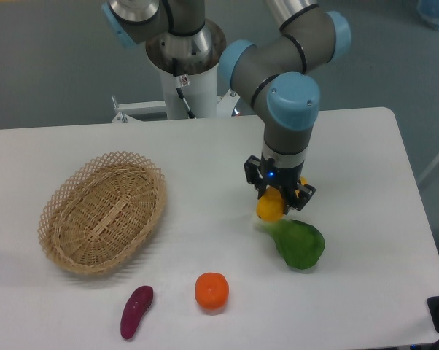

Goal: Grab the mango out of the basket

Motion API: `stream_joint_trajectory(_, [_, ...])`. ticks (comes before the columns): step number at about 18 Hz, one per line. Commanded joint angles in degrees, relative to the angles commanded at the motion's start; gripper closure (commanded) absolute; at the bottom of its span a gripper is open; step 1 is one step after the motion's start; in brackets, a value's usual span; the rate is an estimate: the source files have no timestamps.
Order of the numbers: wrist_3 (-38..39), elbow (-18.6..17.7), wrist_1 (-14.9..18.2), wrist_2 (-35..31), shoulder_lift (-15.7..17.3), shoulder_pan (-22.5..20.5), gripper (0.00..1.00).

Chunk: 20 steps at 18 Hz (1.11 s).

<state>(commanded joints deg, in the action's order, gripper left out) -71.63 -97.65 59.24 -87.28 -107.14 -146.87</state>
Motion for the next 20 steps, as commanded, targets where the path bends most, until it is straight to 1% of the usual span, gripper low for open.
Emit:
stream_joint_trajectory(3, [-0.2,0.9,0.1,-0.1,-0.4,0.0,0.82])
stream_joint_trajectory(5, [-0.2,1.4,0.5,-1.4,-0.6,0.1,0.82])
stream_joint_trajectory(20, [-0.2,0.7,-0.1,-2.1,-0.6,0.2,0.82])
